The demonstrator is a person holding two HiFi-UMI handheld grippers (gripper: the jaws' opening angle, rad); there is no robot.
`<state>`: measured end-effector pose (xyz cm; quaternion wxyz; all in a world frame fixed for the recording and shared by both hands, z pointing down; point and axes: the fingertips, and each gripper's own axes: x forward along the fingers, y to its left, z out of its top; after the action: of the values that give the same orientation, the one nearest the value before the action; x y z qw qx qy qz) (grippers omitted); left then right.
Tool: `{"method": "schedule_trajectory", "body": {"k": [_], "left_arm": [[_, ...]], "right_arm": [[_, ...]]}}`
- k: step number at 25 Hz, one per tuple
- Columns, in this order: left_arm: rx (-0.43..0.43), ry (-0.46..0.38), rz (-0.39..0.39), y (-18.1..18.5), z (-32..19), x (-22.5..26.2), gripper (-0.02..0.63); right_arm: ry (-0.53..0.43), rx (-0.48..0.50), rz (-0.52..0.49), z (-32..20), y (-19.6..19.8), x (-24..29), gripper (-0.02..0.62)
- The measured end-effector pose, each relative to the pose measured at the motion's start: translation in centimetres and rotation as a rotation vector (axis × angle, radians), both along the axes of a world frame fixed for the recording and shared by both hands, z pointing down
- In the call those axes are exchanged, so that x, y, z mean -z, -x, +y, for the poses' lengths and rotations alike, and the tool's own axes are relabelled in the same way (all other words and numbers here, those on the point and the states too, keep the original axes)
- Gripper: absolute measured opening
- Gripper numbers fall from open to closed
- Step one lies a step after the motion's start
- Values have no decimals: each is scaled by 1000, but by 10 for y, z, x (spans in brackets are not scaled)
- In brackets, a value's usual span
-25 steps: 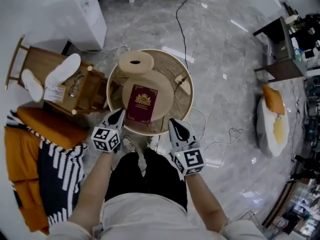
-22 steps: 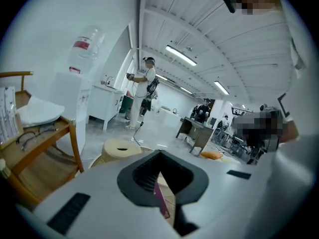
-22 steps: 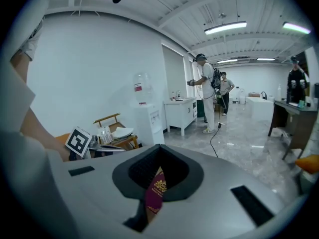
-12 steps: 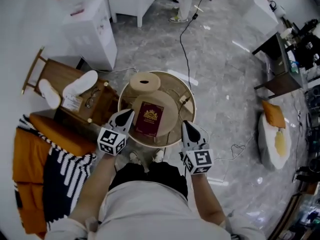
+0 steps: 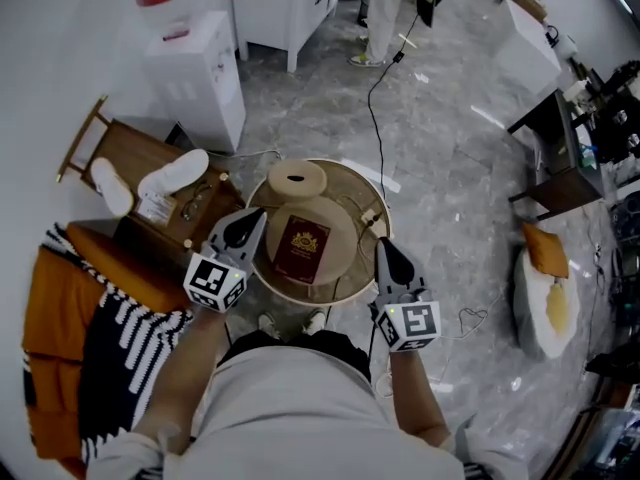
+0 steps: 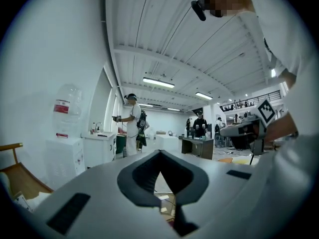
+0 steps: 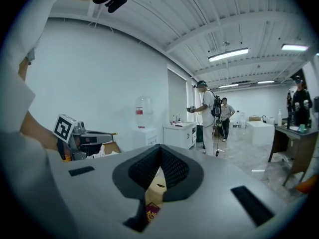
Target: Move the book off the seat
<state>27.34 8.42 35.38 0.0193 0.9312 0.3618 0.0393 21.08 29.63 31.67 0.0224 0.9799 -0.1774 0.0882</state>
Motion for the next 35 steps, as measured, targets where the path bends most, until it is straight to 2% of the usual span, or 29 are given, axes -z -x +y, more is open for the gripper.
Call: {"method": "schedule_trajectory", "body": {"k": [5, 18, 29, 35], "left_arm": [[17, 16, 61, -2, -9, 26, 17], [74, -25, 232, 14, -24, 85, 17], [136, -35, 202, 51, -47, 97, 17], [122, -39, 197, 51, -44, 96, 17]], "right_arm": [[10, -22, 31, 14, -5, 16, 21], [42, -44, 109, 44, 3, 55, 21], [85, -120, 84, 77, 33, 59, 21], [92, -137, 85, 77, 31, 62, 21]]}}
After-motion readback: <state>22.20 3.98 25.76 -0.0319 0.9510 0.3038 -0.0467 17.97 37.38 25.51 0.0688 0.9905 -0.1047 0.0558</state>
